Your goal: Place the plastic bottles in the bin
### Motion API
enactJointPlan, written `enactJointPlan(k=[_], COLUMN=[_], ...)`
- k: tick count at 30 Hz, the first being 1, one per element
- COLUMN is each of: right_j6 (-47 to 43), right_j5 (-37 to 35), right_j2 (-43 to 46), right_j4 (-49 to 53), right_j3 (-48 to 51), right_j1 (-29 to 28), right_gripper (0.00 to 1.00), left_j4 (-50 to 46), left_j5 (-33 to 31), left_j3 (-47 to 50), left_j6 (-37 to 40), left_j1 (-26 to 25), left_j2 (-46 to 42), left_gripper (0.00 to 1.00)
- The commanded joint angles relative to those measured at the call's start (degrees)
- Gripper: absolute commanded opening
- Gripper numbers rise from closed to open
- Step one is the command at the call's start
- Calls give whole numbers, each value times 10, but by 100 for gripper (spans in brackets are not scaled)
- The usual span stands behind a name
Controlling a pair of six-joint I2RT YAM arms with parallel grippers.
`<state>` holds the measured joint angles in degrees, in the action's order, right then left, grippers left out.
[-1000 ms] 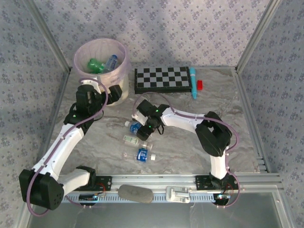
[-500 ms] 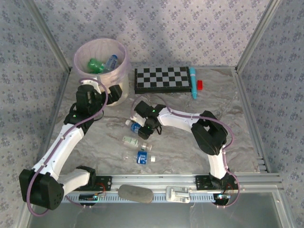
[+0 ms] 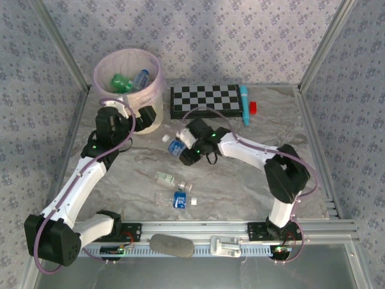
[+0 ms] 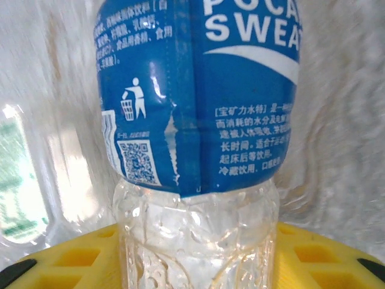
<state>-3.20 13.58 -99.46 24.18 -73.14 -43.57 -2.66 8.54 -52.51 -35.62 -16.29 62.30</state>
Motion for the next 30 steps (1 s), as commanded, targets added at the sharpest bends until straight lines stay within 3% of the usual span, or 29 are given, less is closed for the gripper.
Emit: enactJointPlan(k=[1, 11, 24, 27, 30], right_j6=[63, 159, 195, 195, 195], right_j5=[68, 111, 140, 142, 142], right_j2=[44, 111, 132, 132, 131], right_j4=[-85, -236, -324, -330, -330], right_j3=[28, 101, 142, 142, 142], right_j1=[26, 65, 62, 62, 62], right_gripper=[42, 41, 41, 41, 41], left_j4=[53, 104, 139, 141, 145], left_j5=[41, 50, 71, 74, 77], left_j3=[10, 6, 0, -4, -2], left_j6=[-43, -93, -125, -125, -125], left_j1=[-14, -118, -152, -154, -154], left_j2=[7, 75, 146, 154, 157], left_gripper=[99, 99, 97, 92, 78])
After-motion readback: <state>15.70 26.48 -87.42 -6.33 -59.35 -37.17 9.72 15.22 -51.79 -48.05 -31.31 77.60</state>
